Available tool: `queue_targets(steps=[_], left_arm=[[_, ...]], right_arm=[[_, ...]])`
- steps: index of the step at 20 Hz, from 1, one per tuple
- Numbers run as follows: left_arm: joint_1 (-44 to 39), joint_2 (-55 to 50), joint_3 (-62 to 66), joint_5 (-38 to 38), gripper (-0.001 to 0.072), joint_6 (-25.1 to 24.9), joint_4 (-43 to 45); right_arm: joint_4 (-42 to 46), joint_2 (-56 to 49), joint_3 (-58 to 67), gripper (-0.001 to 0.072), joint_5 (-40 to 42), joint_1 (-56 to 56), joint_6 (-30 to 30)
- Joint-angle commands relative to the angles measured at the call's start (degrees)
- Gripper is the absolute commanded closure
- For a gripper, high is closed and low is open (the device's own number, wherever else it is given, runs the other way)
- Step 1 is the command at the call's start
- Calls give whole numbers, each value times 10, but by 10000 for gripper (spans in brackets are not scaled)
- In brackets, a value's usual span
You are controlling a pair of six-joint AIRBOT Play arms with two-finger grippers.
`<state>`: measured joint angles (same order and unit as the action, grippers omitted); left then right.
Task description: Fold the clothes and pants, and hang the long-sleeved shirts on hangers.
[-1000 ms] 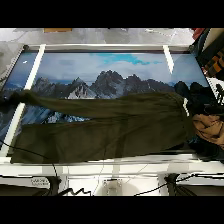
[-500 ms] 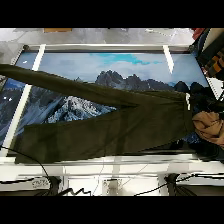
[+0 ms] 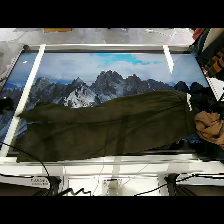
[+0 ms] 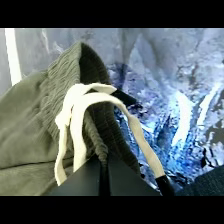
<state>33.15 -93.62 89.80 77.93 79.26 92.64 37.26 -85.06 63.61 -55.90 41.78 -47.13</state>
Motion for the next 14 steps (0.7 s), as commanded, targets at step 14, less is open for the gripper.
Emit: queue_targets(steps=[14], left_arm=[[-70,-72,-7,-238,7,4,-209]], right_arm=[[11,0,0,678,-1,0,0]])
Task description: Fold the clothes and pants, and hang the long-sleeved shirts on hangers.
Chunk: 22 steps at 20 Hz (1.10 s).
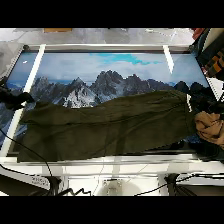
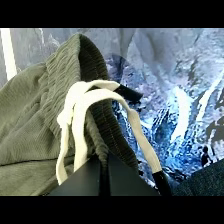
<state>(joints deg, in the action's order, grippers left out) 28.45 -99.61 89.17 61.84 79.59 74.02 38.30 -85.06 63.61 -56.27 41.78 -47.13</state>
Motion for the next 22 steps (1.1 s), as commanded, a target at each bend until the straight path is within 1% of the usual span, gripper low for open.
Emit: queue_targets(steps=[1,4,6,7,8,9,11,12,15,17,22], left_arm=[[-35,-21,0,-87,7,1,-23],[-64,-53,0,-98,7,1,-8],[-71,-64,0,-102,14,1,33],[-73,-64,0,-102,97,1,50],[-73,-63,0,-102,250,1,54],[-73,-63,0,-102,378,1,52],[-74,-63,0,-102,566,1,52],[-74,-63,0,-103,681,1,52],[-81,-57,19,-105,691,1,52],[-87,-45,61,-111,692,1,52],[-91,10,208,-179,693,1,52]], right_arm=[[0,0,0,678,4,0,0],[0,0,0,678,3,0,0],[1,0,0,678,3,0,0],[1,0,0,678,3,0,0],[1,0,0,677,3,0,0],[1,0,0,677,3,0,0],[1,0,0,678,3,0,0],[1,0,0,678,3,0,0],[1,0,0,677,5,0,0],[1,0,0,677,15,0,0],[-17,0,0,678,41,-2,0]])
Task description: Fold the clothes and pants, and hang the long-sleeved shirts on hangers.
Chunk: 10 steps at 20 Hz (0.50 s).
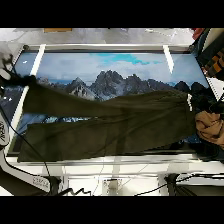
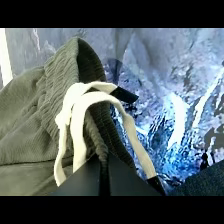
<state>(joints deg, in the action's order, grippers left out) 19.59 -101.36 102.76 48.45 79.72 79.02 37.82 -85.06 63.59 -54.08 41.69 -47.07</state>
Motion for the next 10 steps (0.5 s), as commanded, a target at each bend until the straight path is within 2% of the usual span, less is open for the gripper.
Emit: queue_targets(steps=[1,4,6,8,10], left_arm=[[-2,40,94,-62,694,0,2],[0,73,114,-58,693,0,8],[5,78,113,16,694,0,41],[11,73,99,124,694,0,105],[25,72,45,187,695,0,156]], right_arm=[[-19,0,0,678,33,-5,0],[-24,0,0,678,88,-38,0],[-20,0,0,678,129,-63,0],[-12,0,0,678,164,-89,0],[10,0,0,678,183,-107,0]])
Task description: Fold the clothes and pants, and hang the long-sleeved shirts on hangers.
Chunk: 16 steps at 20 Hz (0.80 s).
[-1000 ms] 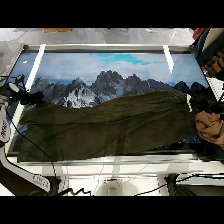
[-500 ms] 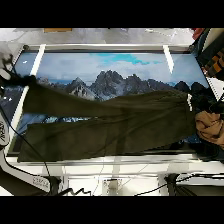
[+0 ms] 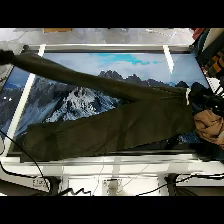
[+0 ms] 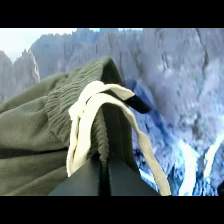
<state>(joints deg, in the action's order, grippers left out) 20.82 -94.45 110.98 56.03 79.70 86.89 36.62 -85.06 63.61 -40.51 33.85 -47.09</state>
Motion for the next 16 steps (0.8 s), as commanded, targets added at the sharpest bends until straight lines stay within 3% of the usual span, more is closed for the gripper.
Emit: queue_targets(steps=[1,9,16], left_arm=[[24,3,-70,124,694,0,83],[63,3,-341,50,695,98,83],[62,14,-387,24,694,177,148]], right_arm=[[38,0,0,678,52,-33,0],[68,-7,0,678,51,-35,-30],[130,-7,0,678,21,-35,-51]])
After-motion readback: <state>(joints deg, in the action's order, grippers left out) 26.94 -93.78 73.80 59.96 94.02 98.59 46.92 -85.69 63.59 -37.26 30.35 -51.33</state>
